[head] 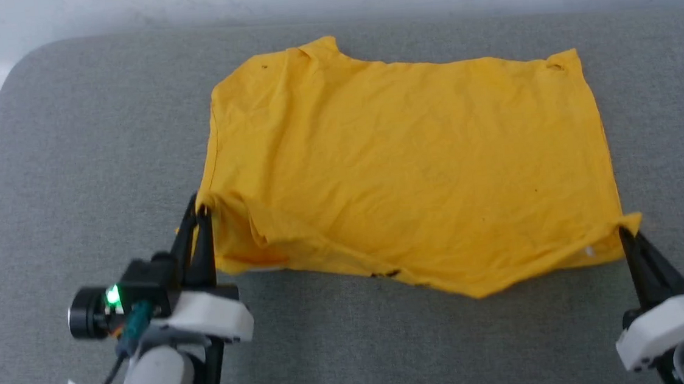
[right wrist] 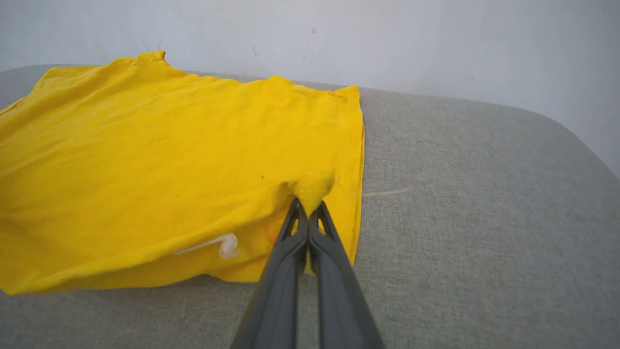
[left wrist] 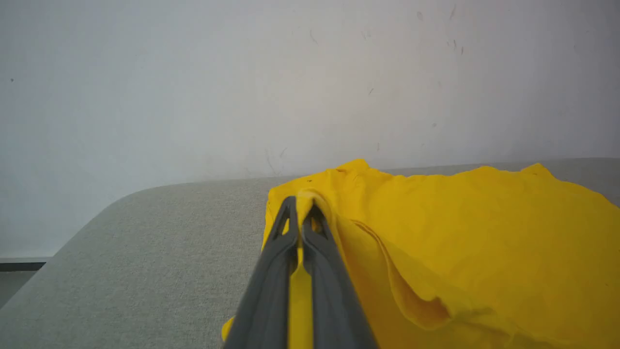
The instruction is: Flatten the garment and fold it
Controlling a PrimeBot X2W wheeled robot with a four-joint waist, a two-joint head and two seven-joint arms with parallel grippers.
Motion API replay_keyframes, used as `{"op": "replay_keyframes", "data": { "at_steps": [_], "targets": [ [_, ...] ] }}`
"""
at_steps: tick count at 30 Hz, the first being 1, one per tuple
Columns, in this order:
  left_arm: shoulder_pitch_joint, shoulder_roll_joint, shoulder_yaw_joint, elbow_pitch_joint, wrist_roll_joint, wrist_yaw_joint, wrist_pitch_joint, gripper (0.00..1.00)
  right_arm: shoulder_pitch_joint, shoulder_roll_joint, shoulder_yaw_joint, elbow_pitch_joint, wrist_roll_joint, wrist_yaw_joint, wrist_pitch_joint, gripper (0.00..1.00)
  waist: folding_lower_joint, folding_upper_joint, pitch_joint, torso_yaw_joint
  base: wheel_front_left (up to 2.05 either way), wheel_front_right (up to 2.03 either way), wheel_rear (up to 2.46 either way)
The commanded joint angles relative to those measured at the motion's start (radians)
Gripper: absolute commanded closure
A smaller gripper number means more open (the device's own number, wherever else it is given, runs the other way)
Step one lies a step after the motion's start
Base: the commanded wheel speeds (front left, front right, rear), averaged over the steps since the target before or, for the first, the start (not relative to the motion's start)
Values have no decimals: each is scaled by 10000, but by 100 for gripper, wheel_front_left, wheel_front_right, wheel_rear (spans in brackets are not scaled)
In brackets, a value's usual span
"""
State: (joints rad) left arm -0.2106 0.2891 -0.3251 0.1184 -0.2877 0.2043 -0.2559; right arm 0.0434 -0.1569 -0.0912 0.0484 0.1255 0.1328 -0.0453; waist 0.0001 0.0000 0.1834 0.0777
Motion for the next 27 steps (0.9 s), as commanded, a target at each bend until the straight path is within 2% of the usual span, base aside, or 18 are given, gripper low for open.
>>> {"op": "replay_keyframes", "data": {
  "at_steps": [1,10,18,27],
  "targets": [
    [-478,40,15,157,96,-129,-39,100,-369,-122,44,18,105,-21,106,100,-1,0,228,-90,0,0,0],
    [-2933,307,34,1967,45,-803,600,100,-2200,-762,320,629,457,-21,1449,100,-1,0,1237,-402,0,0,0],
    [-4109,596,100,3455,-105,-1150,1251,100,-3647,-1227,466,1467,698,-21,2503,100,-1,0,1937,-566,0,0,0],
    [-4734,681,-74,5332,-917,-2183,3524,100,-4742,-1477,901,2332,1779,-21,4951,100,-1,0,2337,-634,0,0,0]
  ]
}}
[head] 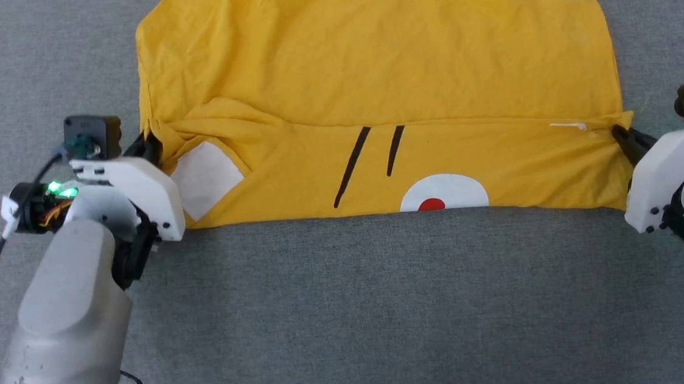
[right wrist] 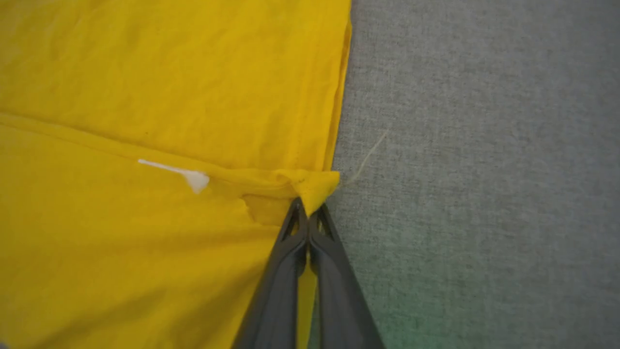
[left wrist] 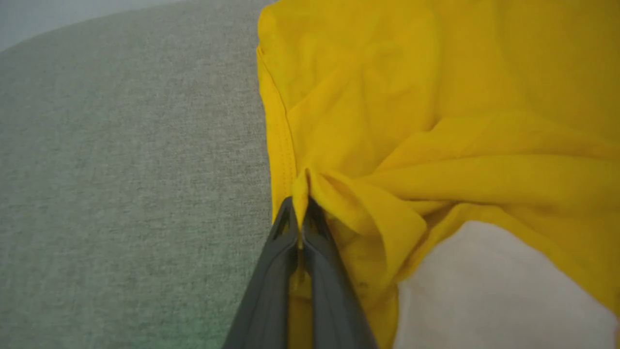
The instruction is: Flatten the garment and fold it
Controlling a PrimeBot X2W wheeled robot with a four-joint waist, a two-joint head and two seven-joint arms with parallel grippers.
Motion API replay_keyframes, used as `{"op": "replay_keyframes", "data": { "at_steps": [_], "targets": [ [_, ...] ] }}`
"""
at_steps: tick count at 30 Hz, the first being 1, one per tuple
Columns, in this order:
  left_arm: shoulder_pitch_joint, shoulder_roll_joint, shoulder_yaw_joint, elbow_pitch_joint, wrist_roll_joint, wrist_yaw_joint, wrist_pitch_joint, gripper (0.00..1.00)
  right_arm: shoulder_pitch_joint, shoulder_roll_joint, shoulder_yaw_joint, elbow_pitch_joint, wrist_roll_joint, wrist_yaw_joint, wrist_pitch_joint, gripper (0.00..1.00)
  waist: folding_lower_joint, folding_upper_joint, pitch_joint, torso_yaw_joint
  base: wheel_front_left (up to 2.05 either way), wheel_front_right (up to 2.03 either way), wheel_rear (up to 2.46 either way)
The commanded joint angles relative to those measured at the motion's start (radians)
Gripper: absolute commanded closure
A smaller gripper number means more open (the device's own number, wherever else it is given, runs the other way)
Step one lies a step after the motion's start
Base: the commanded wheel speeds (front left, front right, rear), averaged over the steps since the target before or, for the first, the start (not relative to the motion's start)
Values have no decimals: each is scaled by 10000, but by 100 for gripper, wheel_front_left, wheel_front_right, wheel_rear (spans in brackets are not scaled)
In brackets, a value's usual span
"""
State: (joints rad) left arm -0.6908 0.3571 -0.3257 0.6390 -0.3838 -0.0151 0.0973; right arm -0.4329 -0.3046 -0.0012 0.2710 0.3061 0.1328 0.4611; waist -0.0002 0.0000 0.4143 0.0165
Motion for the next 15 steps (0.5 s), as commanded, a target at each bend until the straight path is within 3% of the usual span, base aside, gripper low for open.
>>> {"op": "replay_keyframes", "data": {
  "at_steps": [1,6,7,8,9,15],
  "targets": [
    [60,-46,-75,252,-105,-103,309,100,-36,-11,3,150,80,-21,238,100,2,0,37,-20,0,0,0],
    [127,-269,23,391,-938,-583,1468,100,-106,135,-379,45,457,-21,1641,100,2,0,-51,30,0,0,0],
    [134,-255,94,292,-970,-503,1377,62,-76,199,-516,-80,446,-21,1734,93,2,0,-92,51,0,0,0],
    [146,-232,160,162,-938,-369,1170,11,-28,262,-633,-222,412,-21,1766,55,2,0,-142,72,0,0,0],
    [181,-220,223,25,-885,-212,899,0,46,329,-723,-371,382,-21,1752,0,2,0,-213,93,0,0,0],
    [948,-425,827,-1122,-749,590,-1867,0,804,970,-1547,-1361,258,-21,286,0,2,0,-826,228,0,0,0]
  ]
}}
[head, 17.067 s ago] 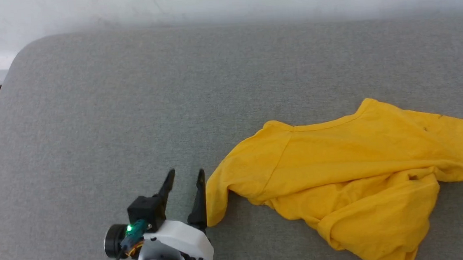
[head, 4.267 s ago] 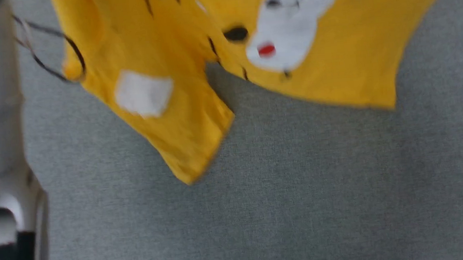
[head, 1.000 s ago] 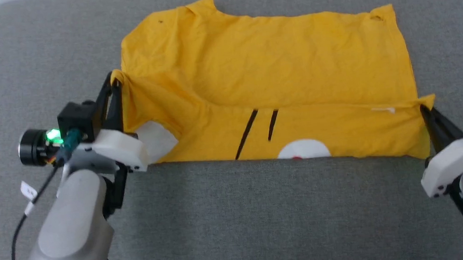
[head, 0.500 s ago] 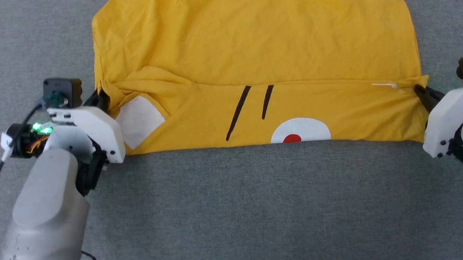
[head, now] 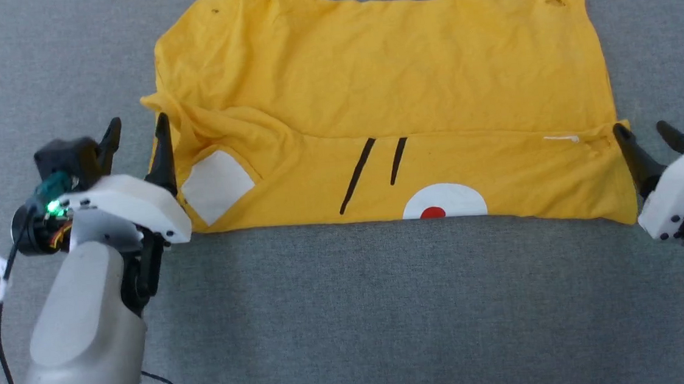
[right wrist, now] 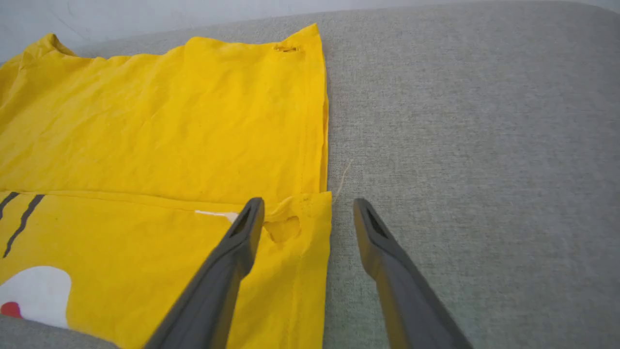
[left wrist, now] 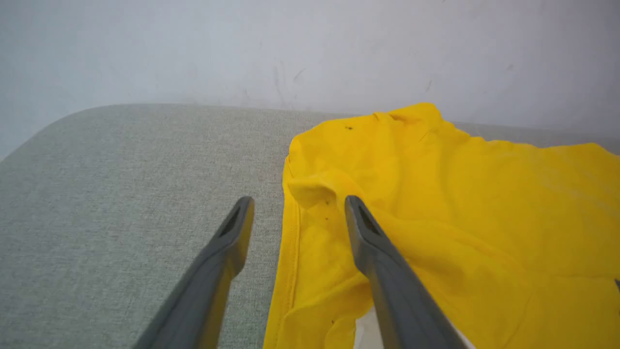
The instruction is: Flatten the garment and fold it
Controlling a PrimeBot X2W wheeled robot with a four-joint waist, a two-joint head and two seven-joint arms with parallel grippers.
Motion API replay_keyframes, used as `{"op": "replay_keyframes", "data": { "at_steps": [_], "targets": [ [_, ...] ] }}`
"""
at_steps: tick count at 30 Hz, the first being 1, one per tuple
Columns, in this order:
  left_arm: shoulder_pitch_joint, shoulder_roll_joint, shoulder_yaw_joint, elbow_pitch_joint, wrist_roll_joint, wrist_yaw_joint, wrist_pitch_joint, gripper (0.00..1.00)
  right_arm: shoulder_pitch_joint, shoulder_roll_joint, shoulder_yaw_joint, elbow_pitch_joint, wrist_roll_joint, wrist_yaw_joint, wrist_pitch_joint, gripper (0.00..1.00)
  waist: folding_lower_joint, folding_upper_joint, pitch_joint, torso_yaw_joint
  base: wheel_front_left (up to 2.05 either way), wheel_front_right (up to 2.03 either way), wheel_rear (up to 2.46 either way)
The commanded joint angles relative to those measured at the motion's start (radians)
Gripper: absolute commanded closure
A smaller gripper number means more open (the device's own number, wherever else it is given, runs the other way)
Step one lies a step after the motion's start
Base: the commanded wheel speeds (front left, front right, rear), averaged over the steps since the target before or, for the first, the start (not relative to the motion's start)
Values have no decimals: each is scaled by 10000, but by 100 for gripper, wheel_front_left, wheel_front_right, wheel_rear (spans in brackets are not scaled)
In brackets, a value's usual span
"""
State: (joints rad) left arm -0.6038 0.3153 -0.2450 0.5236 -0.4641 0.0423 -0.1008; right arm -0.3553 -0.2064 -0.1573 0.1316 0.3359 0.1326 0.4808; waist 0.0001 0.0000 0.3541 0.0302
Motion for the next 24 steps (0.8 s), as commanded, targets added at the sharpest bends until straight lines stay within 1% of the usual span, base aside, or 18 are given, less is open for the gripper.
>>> {"op": "replay_keyframes", "data": {
  "at_steps": [1,3,5,8,11,13,16,19,21,24],
  "targets": [
    [279,-41,109,-110,71,124,-321,0,208,97,-71,-158,-68,-19,-292,0,-1,0,-327,105,0,0,0],
    [720,-111,232,-338,102,312,-946,0,598,322,-294,-518,-163,-19,-1138,0,-1,0,-546,122,0,0,0],
    [1195,-245,424,-689,67,543,-1294,0,1021,575,-543,-827,-326,-19,-2017,0,-1,0,-741,118,0,0,0],
    [1994,-372,707,-1254,-4,825,-1485,0,1665,979,-767,-1168,-497,-19,-3119,0,-1,0,-950,12,0,0,0],
    [2643,-406,892,-1522,-113,1081,-1483,0,2144,1220,-712,-1485,-639,-19,-4114,0,-1,0,-1016,-119,0,0,0],
    [2915,-406,958,-1531,-237,1227,-1211,0,2419,1303,-523,-1658,-789,-19,-4736,0,-1,0,-1023,-217,0,0,0],
    [3095,-439,1140,-1464,-624,1406,-513,0,2716,1395,-293,-1815,-1031,-19,-5499,0,-1,0,-1002,-384,0,0,0],
    [3129,-427,1396,-1324,-1004,1774,350,0,2910,1477,-147,-1901,-1165,-19,-6144,0,-1,0,-978,-561,0,0,0],
    [3105,-378,1549,-1211,-1185,2104,958,0,3019,1514,26,-1895,-1212,-19,-6377,0,-1,0,-958,-687,0,0,0],
    [3025,-243,1616,-1084,-1387,2407,1901,0,3098,1544,320,-1798,-1173,-19,-6437,0,-1,0,-906,-853,0,0,0]
  ]
}}
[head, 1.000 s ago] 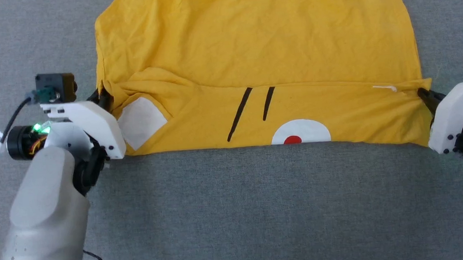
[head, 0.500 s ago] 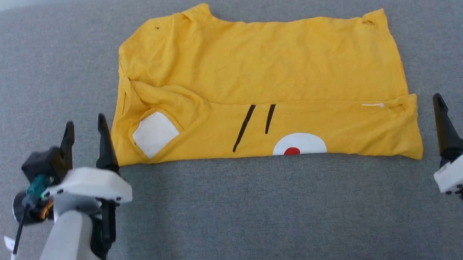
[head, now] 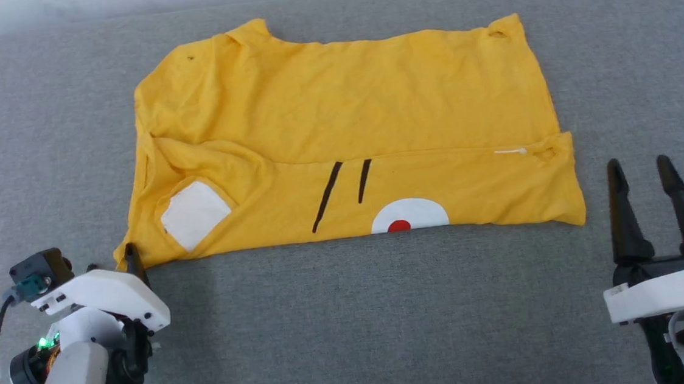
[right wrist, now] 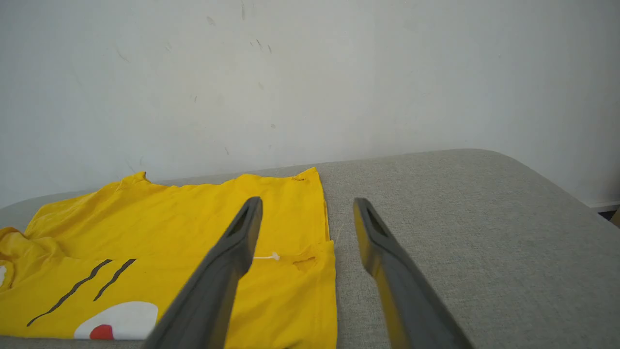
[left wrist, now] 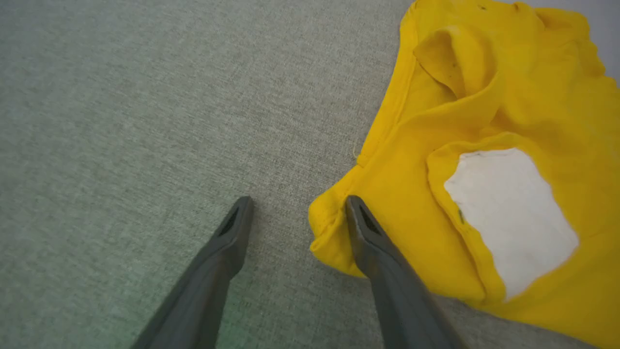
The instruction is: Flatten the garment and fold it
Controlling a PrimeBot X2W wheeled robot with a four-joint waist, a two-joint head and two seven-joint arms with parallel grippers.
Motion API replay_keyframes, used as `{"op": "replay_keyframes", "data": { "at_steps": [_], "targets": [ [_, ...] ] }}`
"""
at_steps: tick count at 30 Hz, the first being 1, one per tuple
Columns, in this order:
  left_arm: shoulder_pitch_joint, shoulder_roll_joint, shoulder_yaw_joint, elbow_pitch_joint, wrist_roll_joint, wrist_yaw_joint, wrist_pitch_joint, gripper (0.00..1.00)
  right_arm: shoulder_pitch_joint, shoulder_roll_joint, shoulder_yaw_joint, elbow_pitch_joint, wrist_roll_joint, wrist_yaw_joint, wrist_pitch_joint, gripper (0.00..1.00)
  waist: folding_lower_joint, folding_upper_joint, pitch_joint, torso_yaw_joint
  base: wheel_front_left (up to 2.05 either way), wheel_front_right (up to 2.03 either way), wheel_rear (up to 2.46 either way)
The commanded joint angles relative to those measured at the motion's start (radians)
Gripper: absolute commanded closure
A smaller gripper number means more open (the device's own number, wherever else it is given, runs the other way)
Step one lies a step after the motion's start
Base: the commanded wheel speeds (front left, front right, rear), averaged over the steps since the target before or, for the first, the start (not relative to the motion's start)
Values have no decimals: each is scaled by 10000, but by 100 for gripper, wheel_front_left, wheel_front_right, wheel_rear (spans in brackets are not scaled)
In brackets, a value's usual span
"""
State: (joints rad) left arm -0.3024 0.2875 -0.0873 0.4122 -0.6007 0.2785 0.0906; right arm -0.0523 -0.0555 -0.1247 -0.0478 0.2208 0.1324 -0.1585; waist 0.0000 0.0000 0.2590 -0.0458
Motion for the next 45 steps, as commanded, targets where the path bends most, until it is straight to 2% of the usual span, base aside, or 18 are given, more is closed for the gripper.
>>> {"op": "replay_keyframes", "data": {
  "at_steps": [1,3,5,6,7,11,17,20,24,27,28,32,33,34,36,39,45],
  "targets": [
    [-21,78,52,59,-87,133,295,0,62,40,63,18,1,-17,-66,0,0,0,63,-147,0,0,0],
    [-76,185,11,85,-176,259,922,0,38,46,210,84,39,-17,-52,0,0,0,89,-250,0,0,0],
    [-122,338,-124,153,-311,186,1707,2,-44,48,288,165,85,-17,-41,0,0,0,104,-317,0,0,0],
    [-117,379,-234,105,-359,135,2073,64,-80,49,310,202,91,-17,-30,0,0,0,100,-344,0,0,0],
    [-100,420,-342,21,-403,78,2409,100,-111,49,319,229,81,-17,-17,0,0,0,95,-365,0,0,0],
    [28,569,-559,-530,-446,-8,3015,100,-182,51,241,315,-28,-17,106,0,0,0,93,-384,0,0,0],
    [118,649,-671,-1148,-253,9,2758,100,-578,51,-50,858,-264,-17,1015,0,0,0,149,-244,0,0,0],
    [60,637,-750,-1275,-164,-51,2558,100,-1056,52,-227,1428,-136,-17,2293,0,0,0,212,-126,0,0,0],
    [-50,595,-845,-1284,-120,-165,2362,100,-1769,52,-390,2242,-51,-17,4671,0,0,0,317,36,0,0,0],
    [-141,548,-949,-1254,-50,-256,2178,100,-2205,52,-509,2531,-541,-17,6219,0,0,0,408,168,0,0,0],
    [-141,548,-949,-1254,-50,-256,2178,100,-2205,52,-509,2531,-541,-17,6219,0,0,0,408,168,0,0,0],
    [-234,472,-1060,-1171,11,-336,1964,100,-2452,52,-600,2689,-941,-17,8251,0,0,0,509,302,0,0,0],
    [-252,455,-1078,-1155,17,-355,1913,100,-2470,52,-598,2643,-943,-17,8694,20,0,0,525,326,0,0,0],
    [-271,448,-1092,-1144,35,-369,1848,100,-2477,52,-582,2564,-928,-17,9081,60,0,0,542,346,0,0,0],
    [-309,442,-1108,-1125,68,-402,1699,100,-2472,52,-531,2267,-998,-17,9641,100,0,0,568,378,0,0,0],
    [-397,481,-1106,-1150,221,-472,1206,100,-2419,52,-501,1662,-1103,-17,9900,100,0,0,534,420,0,0,0],
    [-372,534,-1092,-1209,949,-251,-533,100,-2122,52,-743,670,-1705,-17,8613,100,0,0,71,466,0,0,0]
  ]
}}
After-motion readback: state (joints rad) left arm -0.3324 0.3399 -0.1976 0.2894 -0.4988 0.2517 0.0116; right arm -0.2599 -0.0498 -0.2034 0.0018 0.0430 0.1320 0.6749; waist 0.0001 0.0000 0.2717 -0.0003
